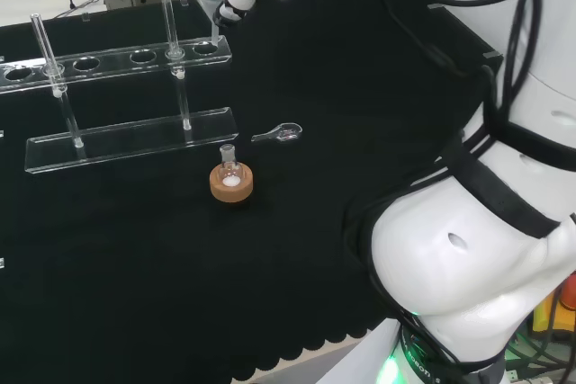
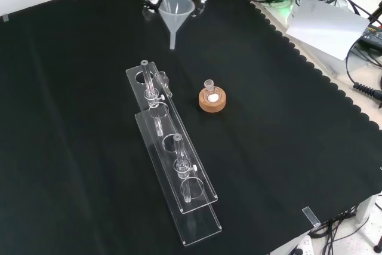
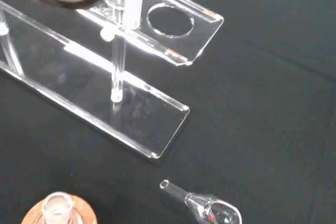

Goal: Put the funnel back on the funnel stand.

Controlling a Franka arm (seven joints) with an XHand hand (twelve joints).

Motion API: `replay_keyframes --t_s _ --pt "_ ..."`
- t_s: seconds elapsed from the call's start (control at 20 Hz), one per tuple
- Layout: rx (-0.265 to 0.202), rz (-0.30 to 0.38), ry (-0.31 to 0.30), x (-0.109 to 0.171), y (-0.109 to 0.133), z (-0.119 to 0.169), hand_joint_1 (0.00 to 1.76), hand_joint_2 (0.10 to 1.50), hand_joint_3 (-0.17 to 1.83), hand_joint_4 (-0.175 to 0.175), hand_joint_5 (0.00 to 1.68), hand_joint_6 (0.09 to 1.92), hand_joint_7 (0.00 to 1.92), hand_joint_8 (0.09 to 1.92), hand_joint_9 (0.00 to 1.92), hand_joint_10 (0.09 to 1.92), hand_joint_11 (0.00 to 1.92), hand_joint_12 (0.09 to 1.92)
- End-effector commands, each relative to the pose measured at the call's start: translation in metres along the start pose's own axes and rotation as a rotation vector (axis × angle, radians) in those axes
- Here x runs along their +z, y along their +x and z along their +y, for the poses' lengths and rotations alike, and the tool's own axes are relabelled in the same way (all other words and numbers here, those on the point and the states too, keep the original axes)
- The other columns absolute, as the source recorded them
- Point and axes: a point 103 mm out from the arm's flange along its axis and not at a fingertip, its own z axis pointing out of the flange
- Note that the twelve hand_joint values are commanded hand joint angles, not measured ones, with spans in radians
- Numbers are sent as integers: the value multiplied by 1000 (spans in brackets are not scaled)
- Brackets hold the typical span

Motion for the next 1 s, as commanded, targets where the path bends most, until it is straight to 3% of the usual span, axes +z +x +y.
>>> replay_keyframes --t_s 0.05,1.0 --pt "-3 26 18 2 -12 41 891 695 646 24 837 770 737 549 1185 189 974 1006" --pt "-29 17 93 37 -10 93 892 695 648 17 827 775 737 551 1195 171 991 987"
